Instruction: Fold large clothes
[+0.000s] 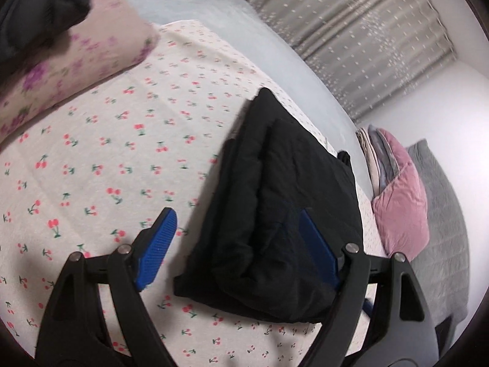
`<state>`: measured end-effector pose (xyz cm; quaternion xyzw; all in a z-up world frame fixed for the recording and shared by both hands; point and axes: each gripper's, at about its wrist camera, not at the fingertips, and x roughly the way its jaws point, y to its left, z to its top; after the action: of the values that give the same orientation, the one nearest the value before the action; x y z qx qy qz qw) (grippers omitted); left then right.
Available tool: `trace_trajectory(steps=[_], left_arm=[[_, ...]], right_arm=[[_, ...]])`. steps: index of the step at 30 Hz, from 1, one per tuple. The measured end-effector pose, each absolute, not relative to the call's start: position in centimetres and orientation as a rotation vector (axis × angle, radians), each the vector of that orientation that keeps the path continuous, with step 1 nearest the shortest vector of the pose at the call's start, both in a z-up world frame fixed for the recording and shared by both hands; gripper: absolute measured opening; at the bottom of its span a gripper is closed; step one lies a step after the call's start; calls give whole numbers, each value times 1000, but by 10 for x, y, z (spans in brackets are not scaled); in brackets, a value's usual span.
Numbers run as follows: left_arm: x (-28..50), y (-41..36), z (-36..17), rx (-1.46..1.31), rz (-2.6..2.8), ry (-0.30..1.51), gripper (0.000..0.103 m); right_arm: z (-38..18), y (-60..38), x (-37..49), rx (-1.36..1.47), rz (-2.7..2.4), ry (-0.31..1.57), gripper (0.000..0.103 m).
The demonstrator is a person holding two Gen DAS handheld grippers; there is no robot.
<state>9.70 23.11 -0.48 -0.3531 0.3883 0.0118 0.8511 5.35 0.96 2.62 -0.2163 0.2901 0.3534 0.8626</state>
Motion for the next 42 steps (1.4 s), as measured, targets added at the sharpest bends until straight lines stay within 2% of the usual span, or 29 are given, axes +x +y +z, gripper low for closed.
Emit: trace_trajectory(steps=[4,6,7,8,10,13,16,22,27,32,37,42], left_arm=[[100,197,11,-592,1,788,82],[104,180,14,-504,21,785,82],[109,170,12,-451,37,803,79],[112,164,9,-425,49,820,75],[121,154,-3,-367,72,880,47],[131,149,-21,-326,89,946,44],[131,148,-25,-310,90,955,44],[131,152,-23,-379,93,952,47],[132,156,-5,-429,72,862,49],[155,162,7,-488,33,849,52],[194,150,21,-481,-35,832,64],[235,150,1,-412,17,875,65]], right_arm=[[47,-47,75,-244,694,686,75],[50,-76,91,-128,647,703,66],[48,-86,100,-69,629,728,55],[43,-89,109,-20,621,762,45],[30,-92,122,23,607,823,33],[19,-83,122,-48,600,823,33],[-2,-74,126,-76,577,882,32],[-20,-59,129,-124,541,851,32],[-11,-72,132,-70,569,868,33],[15,-89,146,15,613,883,35],[39,-107,203,113,522,876,38],[44,-101,277,147,467,921,38]])
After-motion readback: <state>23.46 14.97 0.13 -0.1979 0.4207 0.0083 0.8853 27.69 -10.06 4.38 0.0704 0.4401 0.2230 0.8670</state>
